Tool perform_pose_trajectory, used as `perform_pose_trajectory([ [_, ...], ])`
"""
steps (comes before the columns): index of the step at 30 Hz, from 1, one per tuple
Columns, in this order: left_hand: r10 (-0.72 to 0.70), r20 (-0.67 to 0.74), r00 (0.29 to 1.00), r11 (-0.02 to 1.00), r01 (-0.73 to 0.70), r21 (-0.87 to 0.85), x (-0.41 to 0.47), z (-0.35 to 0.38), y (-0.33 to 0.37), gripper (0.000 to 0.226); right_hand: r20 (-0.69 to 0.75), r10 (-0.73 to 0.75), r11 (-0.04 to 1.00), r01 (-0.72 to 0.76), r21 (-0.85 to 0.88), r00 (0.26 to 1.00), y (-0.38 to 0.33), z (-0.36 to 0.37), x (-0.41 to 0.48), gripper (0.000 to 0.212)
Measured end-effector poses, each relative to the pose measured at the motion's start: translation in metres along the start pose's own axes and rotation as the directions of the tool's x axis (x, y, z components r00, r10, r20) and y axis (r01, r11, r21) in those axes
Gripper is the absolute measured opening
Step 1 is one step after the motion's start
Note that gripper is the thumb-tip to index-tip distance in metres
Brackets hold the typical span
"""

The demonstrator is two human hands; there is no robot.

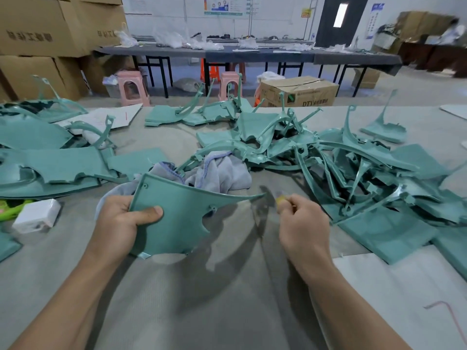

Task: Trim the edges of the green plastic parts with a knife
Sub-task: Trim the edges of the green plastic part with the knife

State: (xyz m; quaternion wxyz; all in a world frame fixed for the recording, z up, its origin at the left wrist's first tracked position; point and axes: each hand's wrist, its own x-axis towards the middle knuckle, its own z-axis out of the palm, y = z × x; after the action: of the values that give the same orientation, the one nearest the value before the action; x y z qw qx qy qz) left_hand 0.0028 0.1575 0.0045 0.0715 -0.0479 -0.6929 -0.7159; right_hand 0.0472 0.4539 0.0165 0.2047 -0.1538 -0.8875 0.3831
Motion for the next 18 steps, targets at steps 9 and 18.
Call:
perform_pose_trajectory([
  [9,-0.006,0.017,1.0,1.0,0.006,-0.01,0.004,-0.006,-0.006,0.039,0.027,0.06,0.974,-0.052,-0.218,0.998,0.005,0.001,0.01,0.035],
  [18,0.005,0.013,1.0,0.999,-0.004,-0.035,0.005,-0.006,-0.011,0.04,0.029,0.081,0.986,-0.076,-0.15,0.996,0.011,-0.005,0.019,0.034],
])
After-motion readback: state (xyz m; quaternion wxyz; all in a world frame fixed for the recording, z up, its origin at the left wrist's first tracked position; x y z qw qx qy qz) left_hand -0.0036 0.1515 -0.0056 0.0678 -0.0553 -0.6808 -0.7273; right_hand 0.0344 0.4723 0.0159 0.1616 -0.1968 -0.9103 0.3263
